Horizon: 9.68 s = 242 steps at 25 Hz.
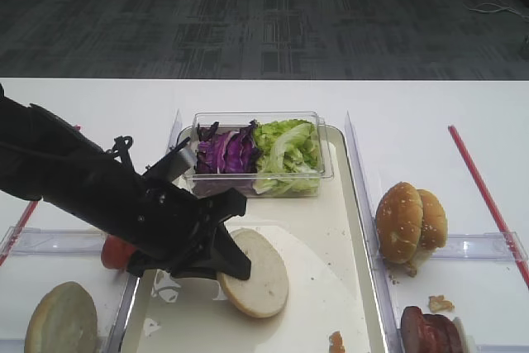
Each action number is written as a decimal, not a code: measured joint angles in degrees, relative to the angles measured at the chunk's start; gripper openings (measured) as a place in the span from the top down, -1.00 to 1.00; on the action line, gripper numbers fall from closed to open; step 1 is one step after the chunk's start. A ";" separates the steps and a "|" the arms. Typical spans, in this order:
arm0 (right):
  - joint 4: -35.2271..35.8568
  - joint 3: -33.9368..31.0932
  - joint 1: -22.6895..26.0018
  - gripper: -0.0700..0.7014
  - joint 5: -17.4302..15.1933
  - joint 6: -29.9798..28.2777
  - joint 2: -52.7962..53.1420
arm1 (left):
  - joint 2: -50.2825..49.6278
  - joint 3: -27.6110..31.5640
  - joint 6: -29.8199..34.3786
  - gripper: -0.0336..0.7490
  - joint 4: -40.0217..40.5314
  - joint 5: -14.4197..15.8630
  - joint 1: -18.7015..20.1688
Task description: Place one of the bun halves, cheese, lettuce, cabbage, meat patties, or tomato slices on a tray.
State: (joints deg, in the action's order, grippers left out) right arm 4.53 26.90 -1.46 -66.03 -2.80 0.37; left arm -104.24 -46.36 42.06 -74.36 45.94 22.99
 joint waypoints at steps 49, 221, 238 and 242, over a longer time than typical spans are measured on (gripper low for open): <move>0.00 0.00 0.00 0.22 0.00 -0.19 0.00 | 0.27 0.00 -2.82 0.28 0.39 0.10 0.00; 0.00 0.00 0.00 0.22 0.00 -0.19 0.00 | 104.98 17.08 -43.30 0.29 74.97 18.11 -16.68; 0.00 0.00 0.00 0.22 0.00 -0.19 0.00 | 105.25 18.64 -43.30 0.29 74.88 21.30 -16.68; 0.00 0.00 0.00 0.22 0.00 -0.19 0.00 | 105.25 18.64 -43.30 0.29 74.88 21.44 -16.68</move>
State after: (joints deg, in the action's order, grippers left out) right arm 4.53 26.90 -1.46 -66.03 -2.99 0.37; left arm 1.01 -27.71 -1.24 0.52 67.38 6.31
